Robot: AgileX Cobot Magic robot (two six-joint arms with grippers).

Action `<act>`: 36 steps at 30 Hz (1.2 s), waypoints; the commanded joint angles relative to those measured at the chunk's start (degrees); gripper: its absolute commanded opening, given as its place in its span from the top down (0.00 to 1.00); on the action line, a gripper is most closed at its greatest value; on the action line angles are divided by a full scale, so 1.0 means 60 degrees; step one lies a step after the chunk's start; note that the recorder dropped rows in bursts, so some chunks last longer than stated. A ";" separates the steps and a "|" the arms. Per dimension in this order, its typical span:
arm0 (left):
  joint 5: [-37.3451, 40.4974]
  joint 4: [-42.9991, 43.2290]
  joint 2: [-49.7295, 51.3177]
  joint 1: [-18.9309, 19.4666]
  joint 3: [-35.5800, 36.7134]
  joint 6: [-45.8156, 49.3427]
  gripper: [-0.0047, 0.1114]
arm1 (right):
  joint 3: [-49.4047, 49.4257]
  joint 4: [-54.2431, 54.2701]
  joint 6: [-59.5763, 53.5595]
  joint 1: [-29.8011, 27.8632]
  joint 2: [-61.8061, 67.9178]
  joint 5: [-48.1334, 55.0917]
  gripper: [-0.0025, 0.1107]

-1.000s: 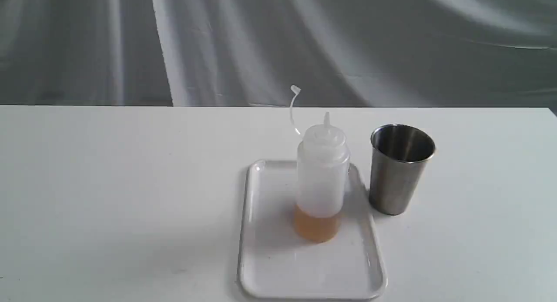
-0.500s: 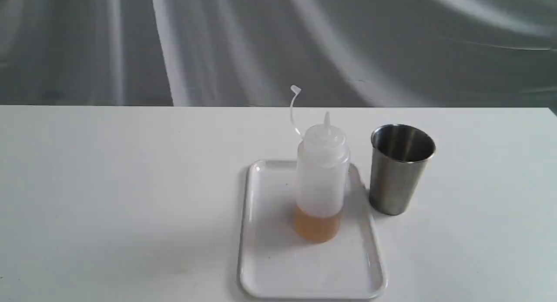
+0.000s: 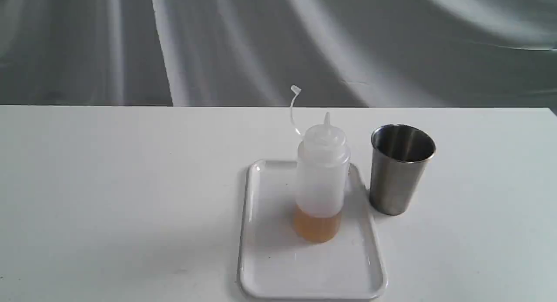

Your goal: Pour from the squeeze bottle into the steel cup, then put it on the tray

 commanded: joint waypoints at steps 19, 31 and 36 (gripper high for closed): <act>-0.0073 -0.0006 -0.0024 0.0015 0.0042 -0.0025 0.96 | 0.0028 -0.0107 0.0028 -0.0070 -0.1280 0.0365 0.98; -0.0073 -0.0006 -0.0024 0.0015 0.0042 -0.0046 0.96 | 0.0028 -0.0107 0.0053 -0.0070 -0.1280 0.0355 0.98; -0.0073 -0.0006 -0.0024 0.0015 0.0042 -0.0018 0.96 | 0.0028 -0.0107 0.0053 -0.0070 -0.1280 0.0355 0.98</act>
